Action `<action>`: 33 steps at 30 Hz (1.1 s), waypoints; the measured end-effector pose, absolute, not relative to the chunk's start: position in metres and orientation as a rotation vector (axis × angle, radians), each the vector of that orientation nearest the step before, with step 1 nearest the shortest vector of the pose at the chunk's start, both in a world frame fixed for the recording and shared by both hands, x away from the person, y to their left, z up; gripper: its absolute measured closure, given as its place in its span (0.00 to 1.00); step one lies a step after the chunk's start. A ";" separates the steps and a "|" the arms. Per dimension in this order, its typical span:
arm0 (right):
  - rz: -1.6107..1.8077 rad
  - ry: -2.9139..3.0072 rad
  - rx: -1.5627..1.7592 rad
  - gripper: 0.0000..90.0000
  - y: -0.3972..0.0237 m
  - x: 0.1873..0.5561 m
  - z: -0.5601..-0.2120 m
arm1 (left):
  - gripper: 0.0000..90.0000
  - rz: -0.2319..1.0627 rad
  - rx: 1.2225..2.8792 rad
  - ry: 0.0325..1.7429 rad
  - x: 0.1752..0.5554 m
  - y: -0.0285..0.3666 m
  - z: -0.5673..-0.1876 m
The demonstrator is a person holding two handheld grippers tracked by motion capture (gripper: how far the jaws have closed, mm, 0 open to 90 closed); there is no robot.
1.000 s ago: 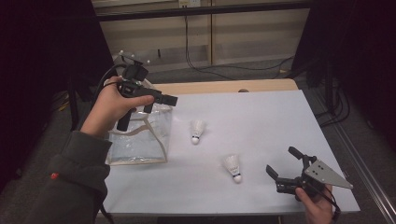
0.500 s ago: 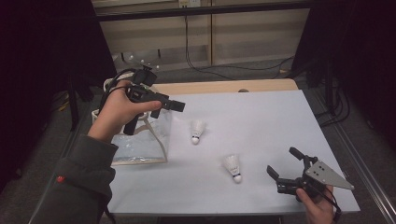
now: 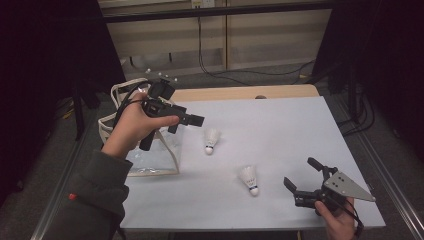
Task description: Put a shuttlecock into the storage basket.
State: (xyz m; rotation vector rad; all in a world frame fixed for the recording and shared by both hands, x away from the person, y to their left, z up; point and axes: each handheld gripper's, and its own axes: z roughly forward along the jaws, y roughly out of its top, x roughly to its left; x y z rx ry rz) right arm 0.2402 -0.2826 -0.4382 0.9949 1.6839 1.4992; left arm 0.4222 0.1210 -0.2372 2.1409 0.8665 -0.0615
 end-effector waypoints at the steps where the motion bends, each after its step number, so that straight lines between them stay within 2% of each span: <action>1: 1.501 1.683 0.996 0.01 -0.282 0.240 -0.438 | 0.16 -0.061 2.138 0.864 0.422 0.120 -0.239; 33: 1.509 1.682 0.993 0.01 -0.283 0.242 -0.437 | 0.11 -0.125 2.169 0.811 0.401 0.098 -0.281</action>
